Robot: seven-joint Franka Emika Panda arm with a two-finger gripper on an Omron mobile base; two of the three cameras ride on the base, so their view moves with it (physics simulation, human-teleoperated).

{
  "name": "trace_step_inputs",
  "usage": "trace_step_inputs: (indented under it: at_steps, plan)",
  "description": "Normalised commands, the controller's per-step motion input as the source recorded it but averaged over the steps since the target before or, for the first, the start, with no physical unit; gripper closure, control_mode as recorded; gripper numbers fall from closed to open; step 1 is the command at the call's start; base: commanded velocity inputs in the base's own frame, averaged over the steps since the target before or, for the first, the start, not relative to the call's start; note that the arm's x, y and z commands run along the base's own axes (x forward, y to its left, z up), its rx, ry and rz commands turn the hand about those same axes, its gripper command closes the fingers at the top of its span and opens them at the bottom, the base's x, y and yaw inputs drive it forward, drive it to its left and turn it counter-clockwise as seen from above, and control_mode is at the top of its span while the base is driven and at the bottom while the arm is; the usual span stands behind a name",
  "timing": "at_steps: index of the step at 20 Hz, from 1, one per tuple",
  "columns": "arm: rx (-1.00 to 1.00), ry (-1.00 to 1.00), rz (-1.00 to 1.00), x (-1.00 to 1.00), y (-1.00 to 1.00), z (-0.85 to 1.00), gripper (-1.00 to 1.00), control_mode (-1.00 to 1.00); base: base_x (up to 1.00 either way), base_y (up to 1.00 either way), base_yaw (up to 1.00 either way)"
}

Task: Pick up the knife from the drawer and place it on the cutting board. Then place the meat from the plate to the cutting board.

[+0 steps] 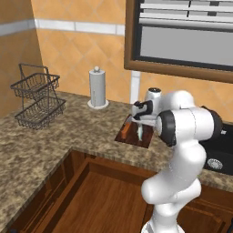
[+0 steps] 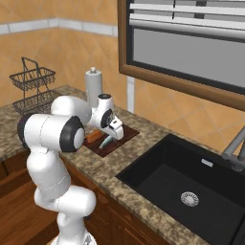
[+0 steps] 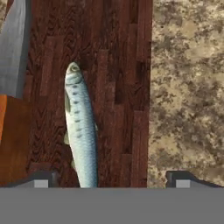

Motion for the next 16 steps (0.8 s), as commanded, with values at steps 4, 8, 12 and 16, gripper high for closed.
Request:
trace_step_inputs:
  at_steps: [4, 8, 12, 16]
  plan:
    - [-0.01, -0.26, 0.0, -0.71, 0.22, 0.54, -1.0, -1.0, 0.0, 0.0, 0.0]
    - [-0.01, -0.2, -0.04, -0.48, 0.22, 0.4, -1.0, -1.0, 0.0, 0.0, 0.0]
    - [-0.02, 0.0, -0.1, -0.37, 0.2, 0.36, -1.0, -1.0, 0.0, 0.0, 0.0]
    - [-0.08, -0.03, 0.01, -0.07, 0.19, 0.54, -1.0, -1.0, 0.0, 0.0, 0.0]
